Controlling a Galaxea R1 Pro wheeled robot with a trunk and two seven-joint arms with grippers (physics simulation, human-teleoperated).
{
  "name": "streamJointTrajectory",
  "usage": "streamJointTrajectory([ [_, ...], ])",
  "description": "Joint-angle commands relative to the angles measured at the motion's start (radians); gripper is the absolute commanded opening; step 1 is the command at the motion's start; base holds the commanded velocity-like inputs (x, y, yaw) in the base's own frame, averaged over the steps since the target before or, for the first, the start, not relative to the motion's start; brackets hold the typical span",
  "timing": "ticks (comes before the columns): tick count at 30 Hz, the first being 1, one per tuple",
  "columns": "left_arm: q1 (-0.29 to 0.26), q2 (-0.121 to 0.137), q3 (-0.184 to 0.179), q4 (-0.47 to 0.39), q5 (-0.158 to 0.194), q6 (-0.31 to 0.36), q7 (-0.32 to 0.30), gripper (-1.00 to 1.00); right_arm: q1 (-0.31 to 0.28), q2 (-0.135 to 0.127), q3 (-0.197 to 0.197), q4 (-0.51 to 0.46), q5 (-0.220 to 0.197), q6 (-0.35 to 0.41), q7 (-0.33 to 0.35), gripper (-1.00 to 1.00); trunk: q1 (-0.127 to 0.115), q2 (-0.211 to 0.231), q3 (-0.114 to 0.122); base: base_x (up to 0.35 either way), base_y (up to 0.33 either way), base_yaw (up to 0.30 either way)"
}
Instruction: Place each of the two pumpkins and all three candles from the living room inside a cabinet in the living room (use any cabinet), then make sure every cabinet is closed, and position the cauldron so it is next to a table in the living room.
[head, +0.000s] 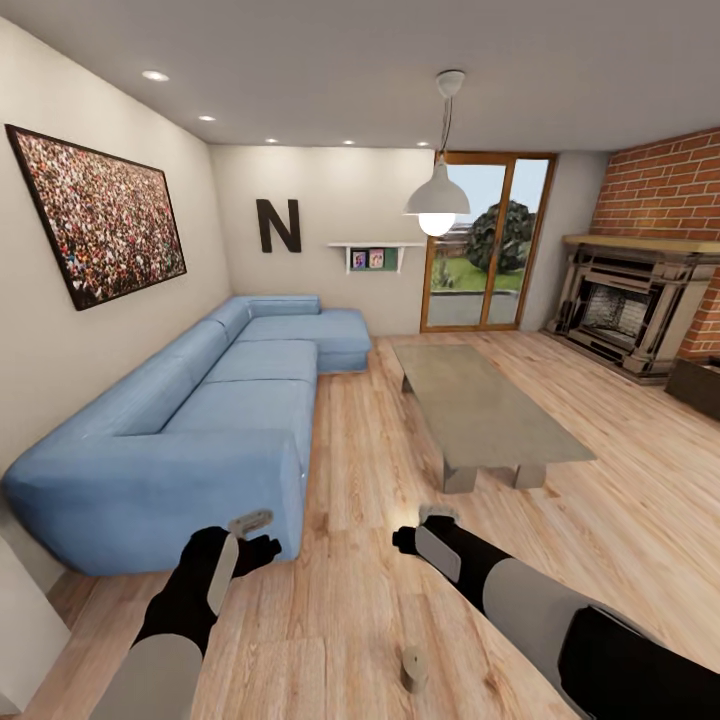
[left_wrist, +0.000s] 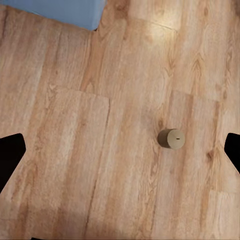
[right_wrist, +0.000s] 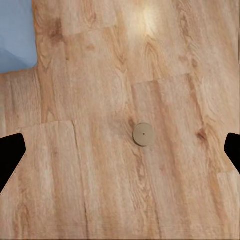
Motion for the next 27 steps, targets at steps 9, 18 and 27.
streamJointTrajectory([
  [9, -0.001, -0.001, 0.003, 0.031, 0.003, -0.003, 0.004, 1.0, -0.001, -0.003, 0.006, -0.003, -0.012, -0.024, -0.004, 1.0, 0.0, -0.002, -0.002, 0.0, 0.0, 0.0],
  [18, -0.001, -0.003, 0.002, 0.066, 0.003, -0.007, 0.002, 1.0, -0.001, 0.001, 0.009, -0.003, -0.014, -0.028, -0.001, 1.0, 0.0, -0.002, -0.002, 0.0, 0.0, 0.0],
  [27, -0.001, -0.004, 0.002, 0.081, 0.004, -0.007, 0.0, 1.0, -0.001, 0.011, 0.01, -0.001, -0.016, -0.032, -0.002, 1.0, 0.0, -0.002, -0.002, 0.0, 0.0, 0.0],
])
